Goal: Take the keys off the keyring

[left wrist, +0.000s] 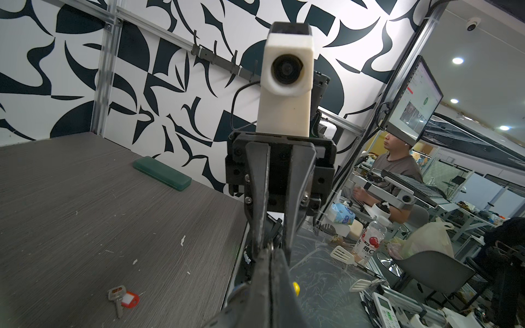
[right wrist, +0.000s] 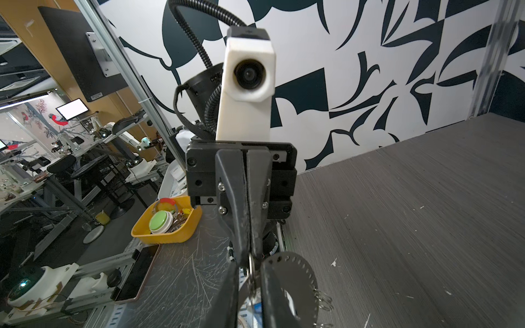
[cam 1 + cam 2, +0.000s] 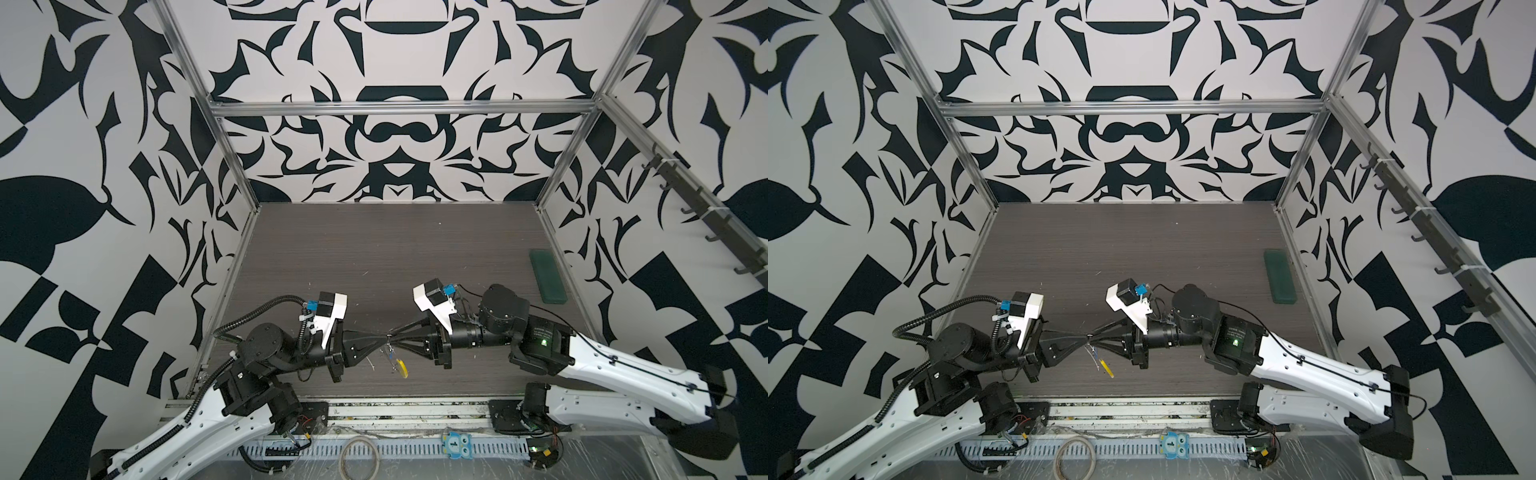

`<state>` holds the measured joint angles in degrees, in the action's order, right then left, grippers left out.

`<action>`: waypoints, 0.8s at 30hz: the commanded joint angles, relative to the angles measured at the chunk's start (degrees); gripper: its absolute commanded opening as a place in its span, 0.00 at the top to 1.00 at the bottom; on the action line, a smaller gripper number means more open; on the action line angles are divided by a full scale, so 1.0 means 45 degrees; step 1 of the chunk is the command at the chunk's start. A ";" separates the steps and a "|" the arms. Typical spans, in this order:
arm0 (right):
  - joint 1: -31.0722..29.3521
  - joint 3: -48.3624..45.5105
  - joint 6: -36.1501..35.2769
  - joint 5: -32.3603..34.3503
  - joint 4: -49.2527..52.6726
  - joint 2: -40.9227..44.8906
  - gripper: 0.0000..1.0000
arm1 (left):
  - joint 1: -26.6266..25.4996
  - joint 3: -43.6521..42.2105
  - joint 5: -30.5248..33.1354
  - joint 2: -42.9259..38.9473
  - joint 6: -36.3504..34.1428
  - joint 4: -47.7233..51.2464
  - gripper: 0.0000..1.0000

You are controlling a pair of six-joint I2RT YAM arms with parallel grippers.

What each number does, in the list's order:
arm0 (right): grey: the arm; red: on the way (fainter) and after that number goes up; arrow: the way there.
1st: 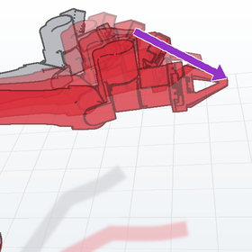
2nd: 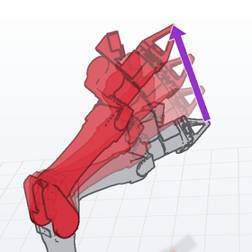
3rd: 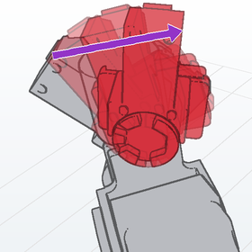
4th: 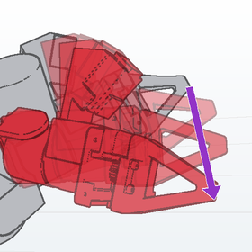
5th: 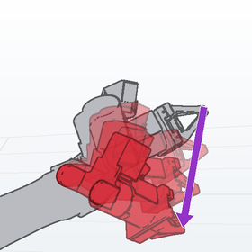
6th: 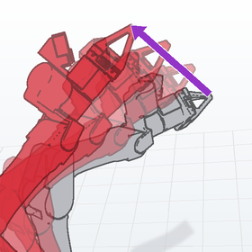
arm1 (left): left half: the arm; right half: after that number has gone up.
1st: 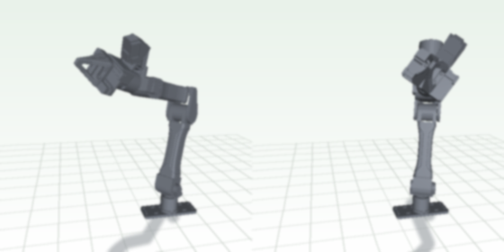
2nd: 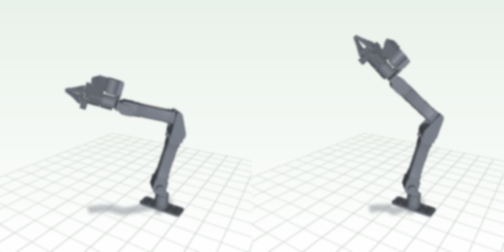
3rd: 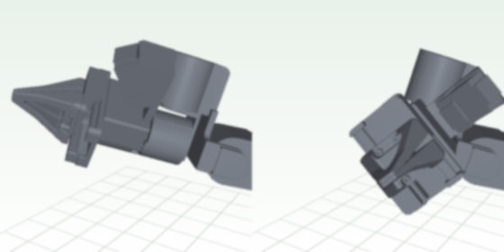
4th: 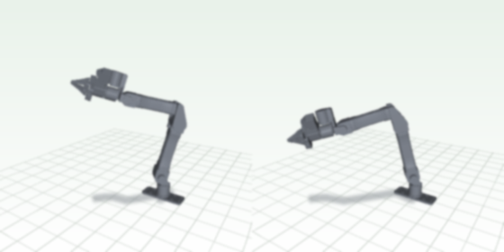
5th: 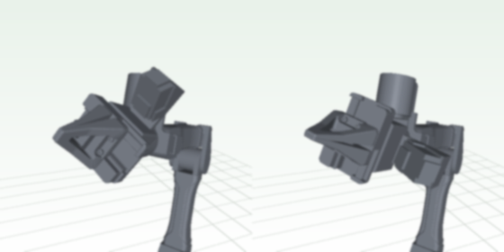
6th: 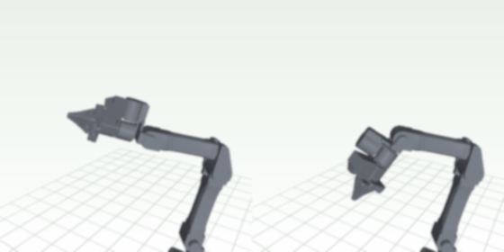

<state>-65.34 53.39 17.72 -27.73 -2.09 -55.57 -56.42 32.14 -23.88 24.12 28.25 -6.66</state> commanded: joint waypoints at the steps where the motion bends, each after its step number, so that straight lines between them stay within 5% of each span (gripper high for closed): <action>1: -0.0011 0.0032 0.0104 -0.0284 -0.0714 0.0015 0.86 | 0.0005 0.0254 -0.0135 -0.0106 -0.0047 -0.0650 1.00; 4: -0.0009 0.0065 0.0076 -0.0180 -0.0534 0.0111 0.99 | 0.0000 0.0289 -0.0102 -0.0100 -0.0047 -0.0610 1.00; 7: -0.0001 0.0241 -0.0203 0.0082 0.0116 0.0343 1.00 | 0.0001 0.0367 0.0041 -0.0106 -0.0009 -0.0340 1.00; 11: -0.0011 0.1038 -0.0752 0.0477 0.1948 0.0647 1.00 | 0.0002 0.0611 0.0152 -0.0304 -0.0020 0.0470 0.69; 13: -0.0009 0.1606 -0.1047 0.0413 0.3115 0.0645 1.00 | 0.0003 0.0821 0.0177 -0.0415 -0.0299 0.1153 0.64; 24: -0.0010 0.4435 -0.1903 0.0035 0.7308 -0.0560 1.00 | 0.0010 0.3164 -0.1497 0.1663 -0.1060 0.4535 0.69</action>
<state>-65.34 70.24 11.09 -26.65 26.37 -56.95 -56.38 44.01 -27.14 29.19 24.97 8.19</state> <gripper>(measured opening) 0.043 0.318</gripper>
